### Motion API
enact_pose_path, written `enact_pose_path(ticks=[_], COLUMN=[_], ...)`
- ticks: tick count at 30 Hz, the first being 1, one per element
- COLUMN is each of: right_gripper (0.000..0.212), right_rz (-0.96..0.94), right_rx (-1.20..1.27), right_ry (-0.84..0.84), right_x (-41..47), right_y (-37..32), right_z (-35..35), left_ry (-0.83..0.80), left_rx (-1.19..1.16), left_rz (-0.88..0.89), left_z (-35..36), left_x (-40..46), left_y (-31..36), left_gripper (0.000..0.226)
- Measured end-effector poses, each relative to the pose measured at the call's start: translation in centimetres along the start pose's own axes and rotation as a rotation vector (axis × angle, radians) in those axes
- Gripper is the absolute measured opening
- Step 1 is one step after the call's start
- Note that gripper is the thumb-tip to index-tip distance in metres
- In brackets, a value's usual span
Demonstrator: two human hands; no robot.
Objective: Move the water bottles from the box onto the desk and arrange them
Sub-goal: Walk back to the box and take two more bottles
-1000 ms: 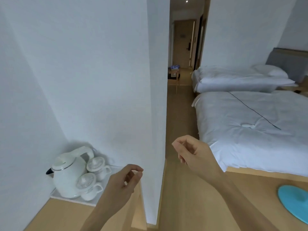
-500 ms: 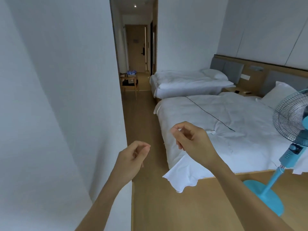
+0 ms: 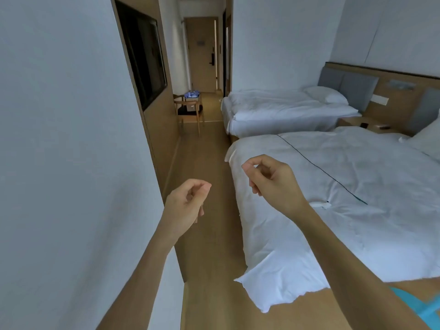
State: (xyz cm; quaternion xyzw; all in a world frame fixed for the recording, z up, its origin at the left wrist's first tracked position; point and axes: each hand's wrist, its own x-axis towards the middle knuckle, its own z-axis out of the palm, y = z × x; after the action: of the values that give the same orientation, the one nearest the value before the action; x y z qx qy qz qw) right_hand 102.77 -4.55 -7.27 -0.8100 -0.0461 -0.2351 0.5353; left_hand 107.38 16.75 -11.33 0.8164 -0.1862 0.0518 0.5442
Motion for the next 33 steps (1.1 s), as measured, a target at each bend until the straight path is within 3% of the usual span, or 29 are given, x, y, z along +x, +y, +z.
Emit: enact_pose_path(ticks=[14,33], right_gripper=[0.011,0.011], right_rz=[-0.095,-0.041], right_rx=[0.082,0.052], right_ry=[-0.147,-0.023], right_x=[28.1,65.6], right_y=[10.7,27.5], right_z=[4.6,10.9], left_ry=[0.086,0.000], left_rx=[0.149,0.050], left_rz=[-0.022,0.028], left_z=[-1.8,0.9], left_x=[25.6,68.2], left_y=[-6.9,-19.4], left_gripper=[0.014,0.016])
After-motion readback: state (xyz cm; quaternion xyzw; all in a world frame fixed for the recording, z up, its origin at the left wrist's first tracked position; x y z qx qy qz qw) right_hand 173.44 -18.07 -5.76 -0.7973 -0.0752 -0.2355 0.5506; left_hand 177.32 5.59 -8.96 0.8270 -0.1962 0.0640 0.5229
